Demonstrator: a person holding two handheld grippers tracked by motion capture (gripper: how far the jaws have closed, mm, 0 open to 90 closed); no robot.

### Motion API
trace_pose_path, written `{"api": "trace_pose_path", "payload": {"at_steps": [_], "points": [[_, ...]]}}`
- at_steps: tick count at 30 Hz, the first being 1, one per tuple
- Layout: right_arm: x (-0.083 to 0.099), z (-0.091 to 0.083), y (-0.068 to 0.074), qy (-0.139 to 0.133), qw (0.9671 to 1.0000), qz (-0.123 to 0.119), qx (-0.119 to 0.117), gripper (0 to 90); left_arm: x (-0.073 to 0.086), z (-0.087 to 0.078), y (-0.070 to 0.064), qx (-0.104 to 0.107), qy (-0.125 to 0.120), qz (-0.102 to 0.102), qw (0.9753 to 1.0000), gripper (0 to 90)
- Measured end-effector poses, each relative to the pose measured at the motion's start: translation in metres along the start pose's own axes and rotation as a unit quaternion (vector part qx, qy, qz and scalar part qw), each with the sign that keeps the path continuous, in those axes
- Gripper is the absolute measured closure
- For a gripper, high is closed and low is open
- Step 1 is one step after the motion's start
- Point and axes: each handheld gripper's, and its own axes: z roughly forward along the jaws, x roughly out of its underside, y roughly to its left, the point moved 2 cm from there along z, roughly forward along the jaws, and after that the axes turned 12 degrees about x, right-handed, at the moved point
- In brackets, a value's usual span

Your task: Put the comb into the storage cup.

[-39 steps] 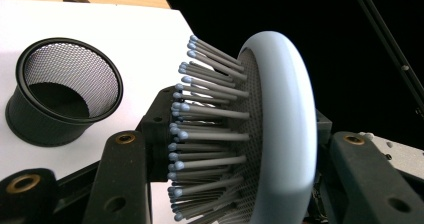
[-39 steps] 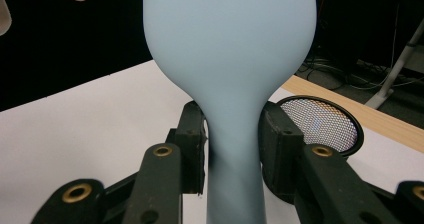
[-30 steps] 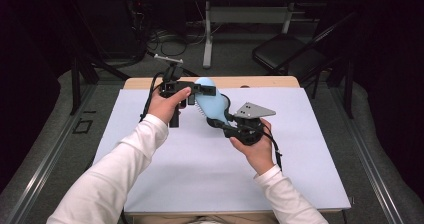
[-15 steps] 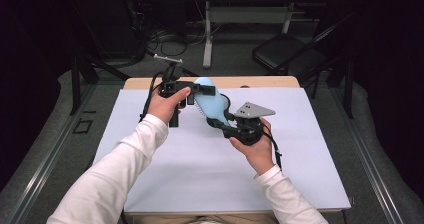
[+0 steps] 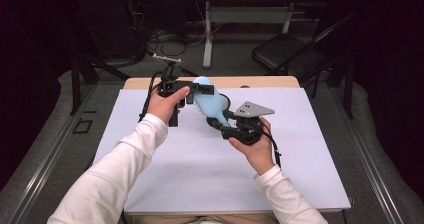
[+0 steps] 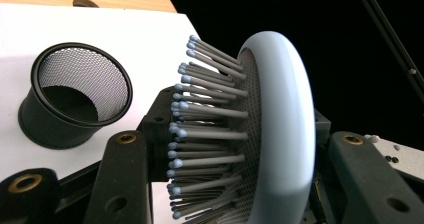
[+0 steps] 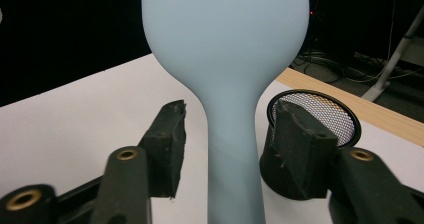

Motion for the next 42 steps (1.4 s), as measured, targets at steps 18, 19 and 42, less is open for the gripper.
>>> {"api": "trace_pose_path", "payload": {"at_steps": [18,19,42], "points": [[-0.004,0.000,-0.006,-0.013,0.9997,0.020,-0.009,32.0,-0.003,-0.007,0.002,-0.009,-0.014,-0.005,0.9998,49.5],[-0.004,-0.001,-0.006,-0.011,0.9997,0.021,-0.009,30.5,-0.003,-0.008,0.003,-0.011,-0.014,-0.002,0.9998,49.5],[-0.005,0.001,-0.007,0.017,0.9993,0.029,0.015,0.0,-0.007,-0.016,0.010,-0.019,-0.027,-0.007,0.9994,49.5]]}}
